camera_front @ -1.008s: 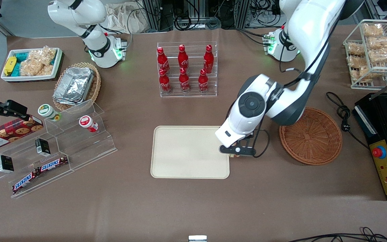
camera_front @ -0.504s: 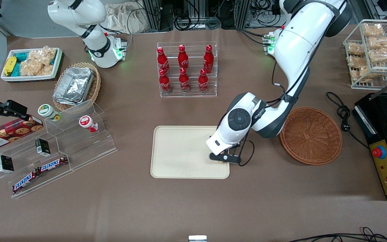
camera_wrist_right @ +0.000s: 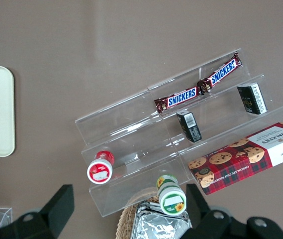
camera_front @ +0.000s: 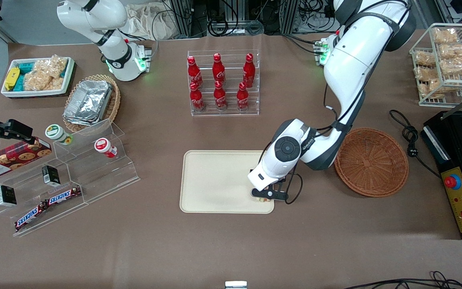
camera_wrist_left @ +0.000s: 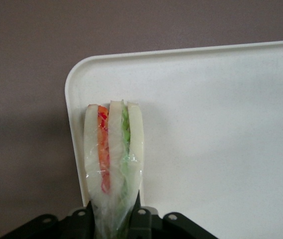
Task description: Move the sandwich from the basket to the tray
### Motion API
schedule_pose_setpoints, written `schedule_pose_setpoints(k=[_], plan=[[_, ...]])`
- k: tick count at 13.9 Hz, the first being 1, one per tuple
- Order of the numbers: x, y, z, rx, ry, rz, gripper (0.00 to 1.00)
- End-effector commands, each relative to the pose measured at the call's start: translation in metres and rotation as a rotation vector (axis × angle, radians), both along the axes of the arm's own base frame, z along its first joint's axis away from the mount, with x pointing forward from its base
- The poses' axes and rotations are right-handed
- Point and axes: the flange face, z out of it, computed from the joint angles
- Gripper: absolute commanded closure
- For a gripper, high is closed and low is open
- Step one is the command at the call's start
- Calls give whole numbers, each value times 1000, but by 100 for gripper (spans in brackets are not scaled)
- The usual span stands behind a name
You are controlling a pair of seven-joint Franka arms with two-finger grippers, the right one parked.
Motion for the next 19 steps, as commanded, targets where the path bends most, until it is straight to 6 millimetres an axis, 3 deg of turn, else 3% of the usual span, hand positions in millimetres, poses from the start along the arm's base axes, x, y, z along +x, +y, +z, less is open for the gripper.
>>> schedule_pose_setpoints(k=[1, 2, 4, 7, 9, 13, 15, 17, 19], plan=[[5, -5, 11, 8, -23, 48, 1], [5, -4, 16, 13, -21, 54, 1], [4, 5, 44, 56, 12, 61, 1], [0, 19, 113, 94, 16, 72, 1], [2, 42, 158, 112, 2, 91, 1], [-3, 134, 257, 200, 32, 3, 1], [-5, 186, 293, 223, 40, -32, 1], [-12, 222, 321, 251, 55, -39, 1], [-5, 267, 329, 243, 78, 35, 1]])
